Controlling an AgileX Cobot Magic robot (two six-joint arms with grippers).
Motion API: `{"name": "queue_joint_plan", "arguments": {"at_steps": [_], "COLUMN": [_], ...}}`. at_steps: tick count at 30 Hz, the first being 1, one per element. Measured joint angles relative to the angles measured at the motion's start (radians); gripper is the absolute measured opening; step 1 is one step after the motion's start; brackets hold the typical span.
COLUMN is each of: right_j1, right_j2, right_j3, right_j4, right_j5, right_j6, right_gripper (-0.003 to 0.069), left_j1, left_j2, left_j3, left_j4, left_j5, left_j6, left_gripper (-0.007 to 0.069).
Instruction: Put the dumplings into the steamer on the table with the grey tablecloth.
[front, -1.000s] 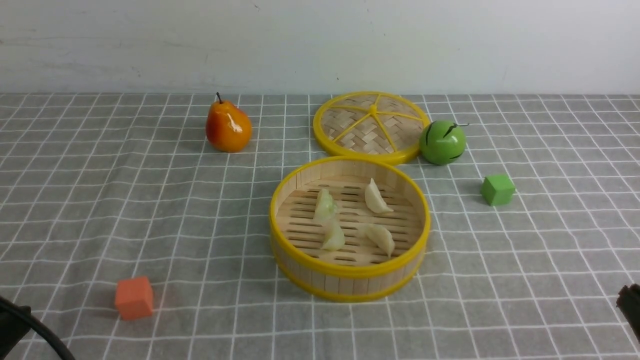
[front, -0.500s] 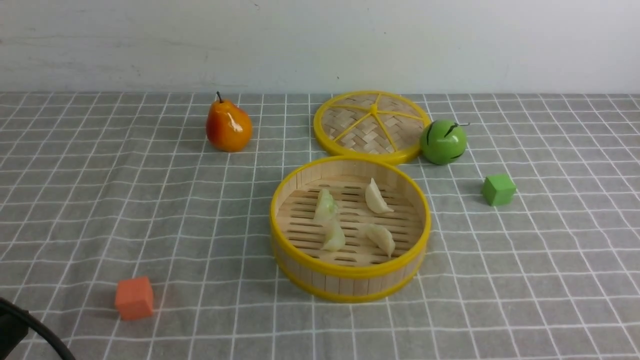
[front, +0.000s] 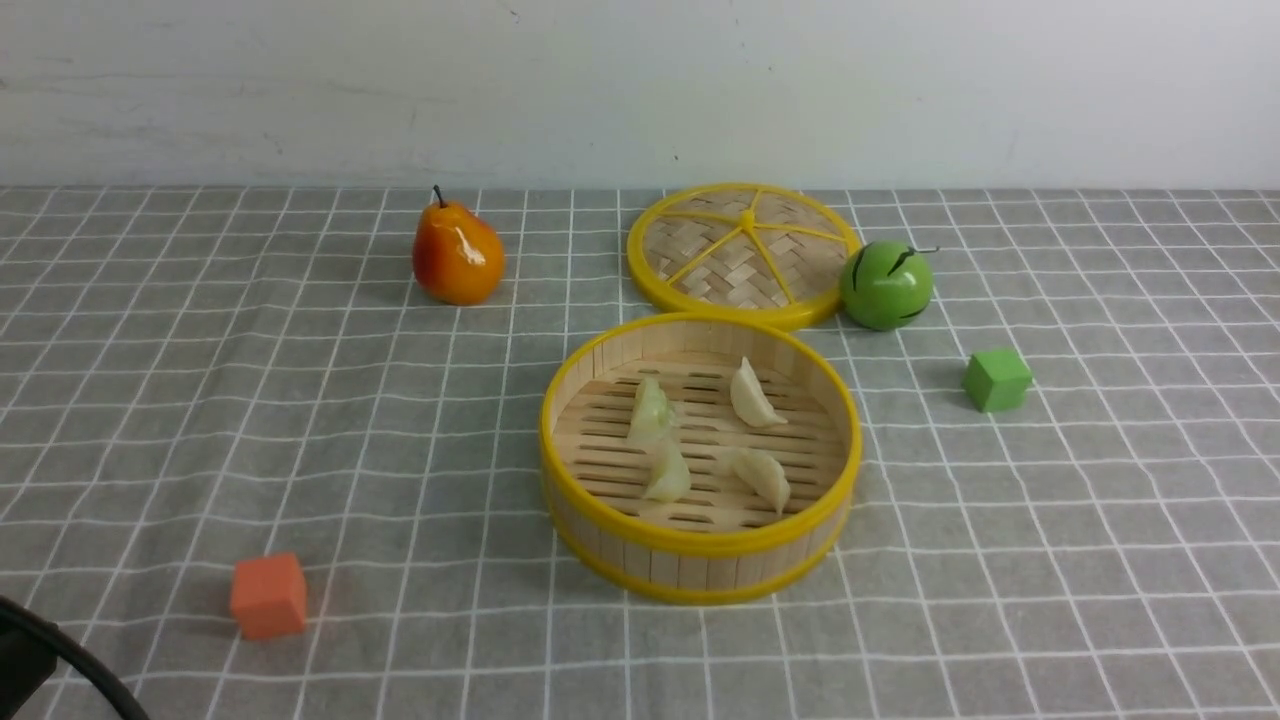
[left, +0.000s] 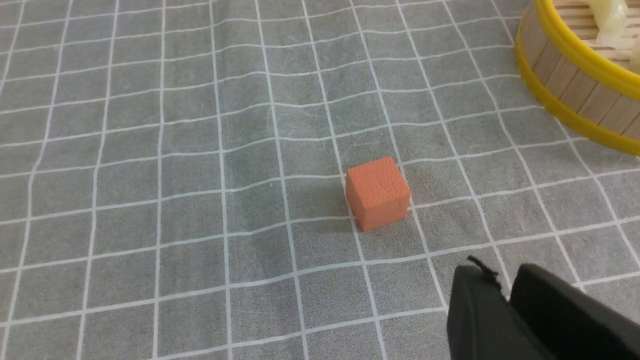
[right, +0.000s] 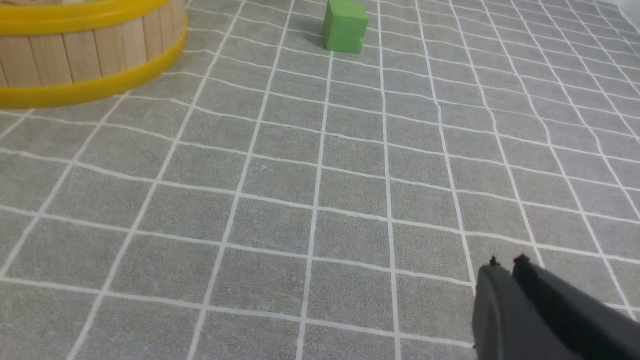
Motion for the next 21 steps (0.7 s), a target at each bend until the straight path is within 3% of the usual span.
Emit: {"name": "queue_joint_plan", "arguments": {"at_steps": [7,15,21], "right_j1": [0.000,0.000,0.000], "right_j2": [0.000,0.000,0.000], "right_j3": [0.000,0.000,0.000], "right_j4": [0.000,0.000,-0.003], "right_j5": [0.000,0.000,0.000], "right_j6": [0.000,-0.001,-0.001], "right_gripper": [0.0050,0.0063,0.0076], "left_j1": [0.000,0.010,0.156], "left_j2": [-0.011,-0.278,-0.488], "left_j3": [0.007,0.149,0.226], "left_j4": [0.000,0.018,-0.090], "left_j5": [-0.003,0.017,-0.040], "left_j6": [0.000,0.011,0.182], "left_gripper": [0.0111,0.0117,0.0119]}}
